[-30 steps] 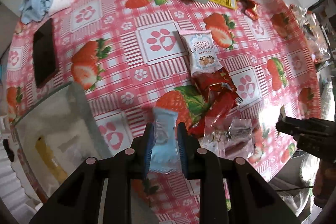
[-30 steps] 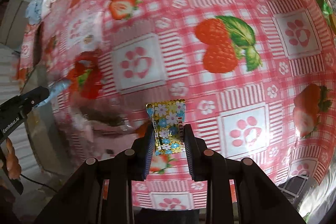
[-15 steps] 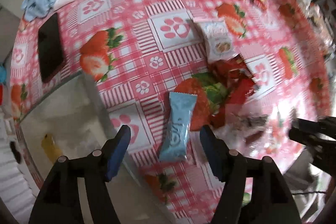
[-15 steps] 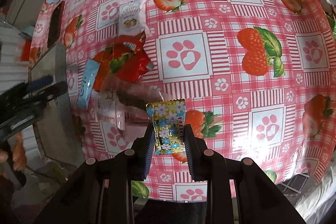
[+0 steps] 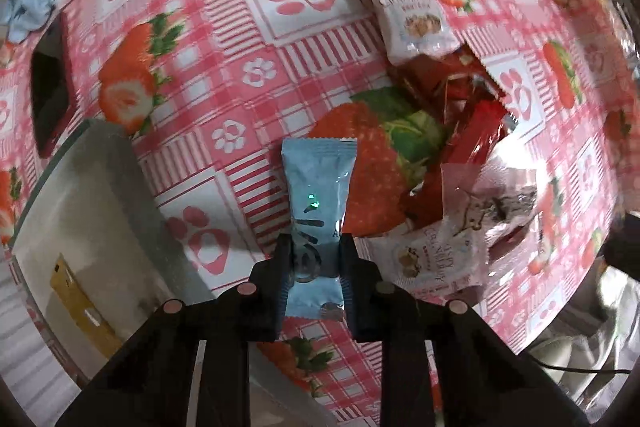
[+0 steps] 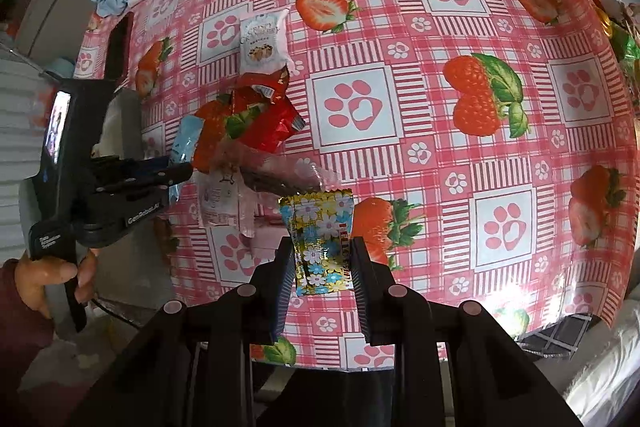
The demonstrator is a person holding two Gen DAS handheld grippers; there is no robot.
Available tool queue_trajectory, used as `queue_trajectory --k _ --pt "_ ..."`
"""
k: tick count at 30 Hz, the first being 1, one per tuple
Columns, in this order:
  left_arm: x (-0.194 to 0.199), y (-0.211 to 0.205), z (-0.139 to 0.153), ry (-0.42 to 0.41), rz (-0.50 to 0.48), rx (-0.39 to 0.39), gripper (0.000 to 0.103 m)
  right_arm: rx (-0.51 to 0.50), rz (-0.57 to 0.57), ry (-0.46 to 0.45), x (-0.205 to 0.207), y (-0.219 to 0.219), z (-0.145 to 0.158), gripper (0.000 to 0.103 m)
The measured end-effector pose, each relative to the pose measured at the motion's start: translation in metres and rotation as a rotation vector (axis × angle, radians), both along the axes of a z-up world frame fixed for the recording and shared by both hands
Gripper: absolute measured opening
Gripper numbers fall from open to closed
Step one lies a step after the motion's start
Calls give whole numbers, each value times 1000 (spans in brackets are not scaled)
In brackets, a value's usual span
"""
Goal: Organize snacks
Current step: 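Carry both snacks to the white tray and open both tools to release them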
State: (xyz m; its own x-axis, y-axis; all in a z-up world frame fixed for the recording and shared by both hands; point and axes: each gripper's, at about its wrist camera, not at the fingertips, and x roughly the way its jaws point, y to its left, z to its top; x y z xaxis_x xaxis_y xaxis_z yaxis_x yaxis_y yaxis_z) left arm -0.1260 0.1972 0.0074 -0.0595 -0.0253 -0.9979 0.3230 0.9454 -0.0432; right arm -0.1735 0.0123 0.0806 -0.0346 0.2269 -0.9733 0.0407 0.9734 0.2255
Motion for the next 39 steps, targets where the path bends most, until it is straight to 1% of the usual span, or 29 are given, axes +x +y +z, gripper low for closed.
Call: queue_trajectory --k 4,10,13,17,25,29,35,39 --pt "-8 17 24 -39 62 -45 25 4 24 -9 3 9 3 29" --pt "-28 44 65 -102 133 -108 25 25 88 -15 12 37 9 29" --pt "-33 58 80 -129 163 -115 25 38 135 -18 17 55 13 29" --pt "-43 89 93 -152 202 -95 25 51 230 -25 24 90 17 29" --pt "-83 157 85 -128 337 -57 25 65 430 -13 22 163 15 29" --pt "-104 181 78 -104 387 -44 25 76 539 7 12 203 10 29" --pt "-124 201 65 -50 424 -25 25 84 681 43 -8 253 -4 29" --pt "-131 207 60 -31 420 -18 25 88 735 71 -17 272 -15 29"
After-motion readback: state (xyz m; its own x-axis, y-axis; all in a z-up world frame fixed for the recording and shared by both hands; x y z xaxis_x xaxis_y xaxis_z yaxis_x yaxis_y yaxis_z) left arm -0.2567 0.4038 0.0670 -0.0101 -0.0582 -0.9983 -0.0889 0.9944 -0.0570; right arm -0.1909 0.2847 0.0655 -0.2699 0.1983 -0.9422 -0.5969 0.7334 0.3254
